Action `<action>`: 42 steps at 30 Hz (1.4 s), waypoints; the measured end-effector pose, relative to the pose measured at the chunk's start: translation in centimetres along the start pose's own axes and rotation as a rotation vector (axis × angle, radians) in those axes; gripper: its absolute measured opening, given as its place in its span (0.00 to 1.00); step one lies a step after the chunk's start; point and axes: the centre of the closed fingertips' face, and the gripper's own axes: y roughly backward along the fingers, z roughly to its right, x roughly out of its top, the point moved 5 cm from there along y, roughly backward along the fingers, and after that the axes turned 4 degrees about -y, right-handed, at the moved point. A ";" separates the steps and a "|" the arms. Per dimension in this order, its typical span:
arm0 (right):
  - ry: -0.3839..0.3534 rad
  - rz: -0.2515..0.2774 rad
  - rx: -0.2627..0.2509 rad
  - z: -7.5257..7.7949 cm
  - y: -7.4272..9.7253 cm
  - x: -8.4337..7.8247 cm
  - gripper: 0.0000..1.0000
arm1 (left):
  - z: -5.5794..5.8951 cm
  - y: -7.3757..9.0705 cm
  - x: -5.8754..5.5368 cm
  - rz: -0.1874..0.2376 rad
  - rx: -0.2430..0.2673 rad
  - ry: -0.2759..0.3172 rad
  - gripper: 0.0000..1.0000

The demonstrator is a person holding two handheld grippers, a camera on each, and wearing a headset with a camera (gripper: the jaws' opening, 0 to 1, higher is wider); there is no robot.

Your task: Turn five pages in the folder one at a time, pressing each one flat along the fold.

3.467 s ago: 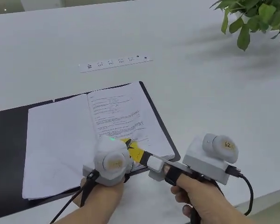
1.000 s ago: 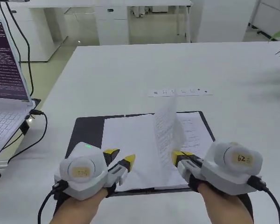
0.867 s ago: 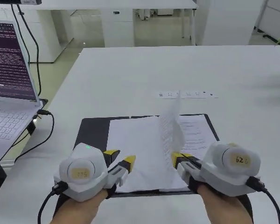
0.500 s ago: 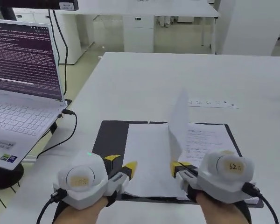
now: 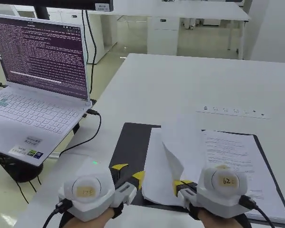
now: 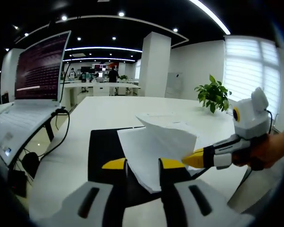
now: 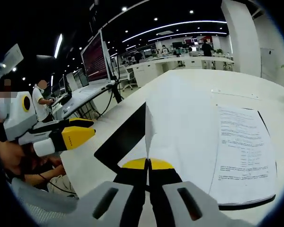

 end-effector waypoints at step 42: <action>0.046 -0.161 0.130 -0.6 -3.6 -4.6 0.13 | 0.4 -2.4 -3.3 -0.109 -0.011 0.016 0.24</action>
